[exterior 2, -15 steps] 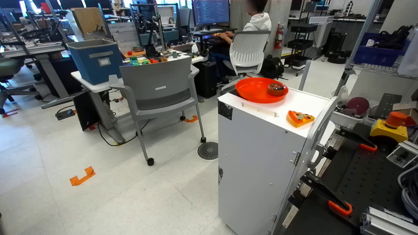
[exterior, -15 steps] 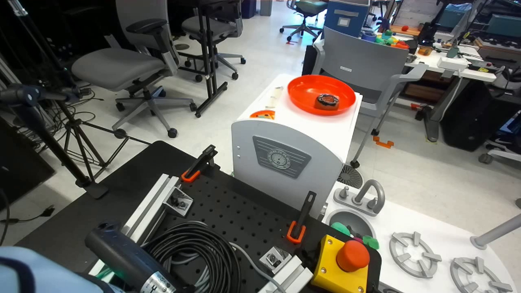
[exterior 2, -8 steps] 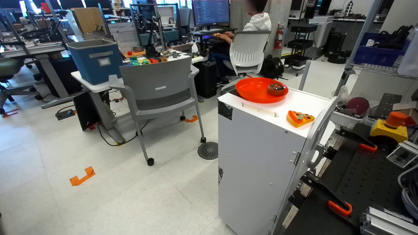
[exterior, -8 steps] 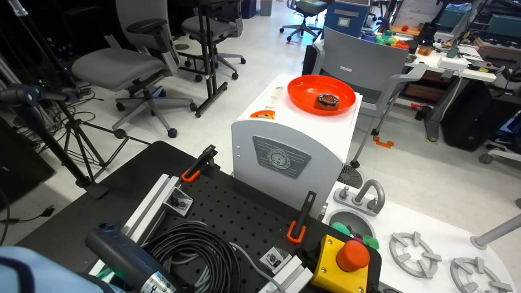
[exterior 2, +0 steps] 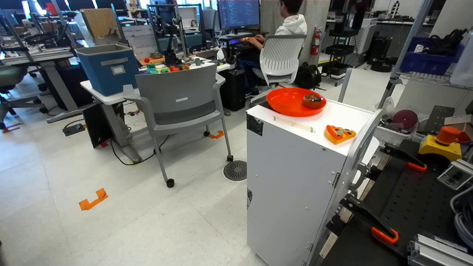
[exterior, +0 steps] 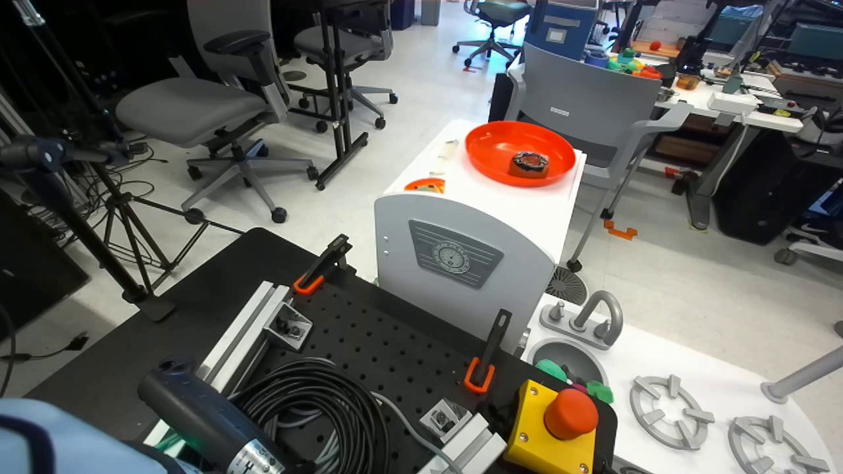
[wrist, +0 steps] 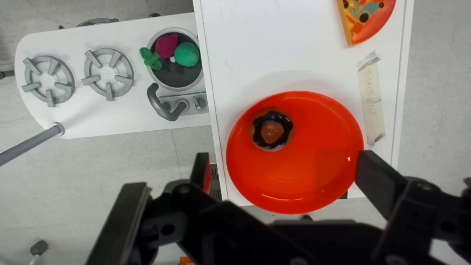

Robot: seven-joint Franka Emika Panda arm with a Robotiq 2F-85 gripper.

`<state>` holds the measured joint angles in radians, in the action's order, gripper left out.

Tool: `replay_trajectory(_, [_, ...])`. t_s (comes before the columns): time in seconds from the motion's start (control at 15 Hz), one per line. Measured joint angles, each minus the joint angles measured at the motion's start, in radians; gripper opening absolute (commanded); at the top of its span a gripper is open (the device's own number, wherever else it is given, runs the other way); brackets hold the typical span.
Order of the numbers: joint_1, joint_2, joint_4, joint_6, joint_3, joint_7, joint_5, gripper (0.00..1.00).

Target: Remove the donut from the plate

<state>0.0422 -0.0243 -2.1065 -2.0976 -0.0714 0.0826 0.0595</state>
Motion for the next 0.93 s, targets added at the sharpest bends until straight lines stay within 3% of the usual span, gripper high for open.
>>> replay_trajectory(0.93, [0.0,0.01,0.005,-0.042,0.004,-0.041,0.004,1.0])
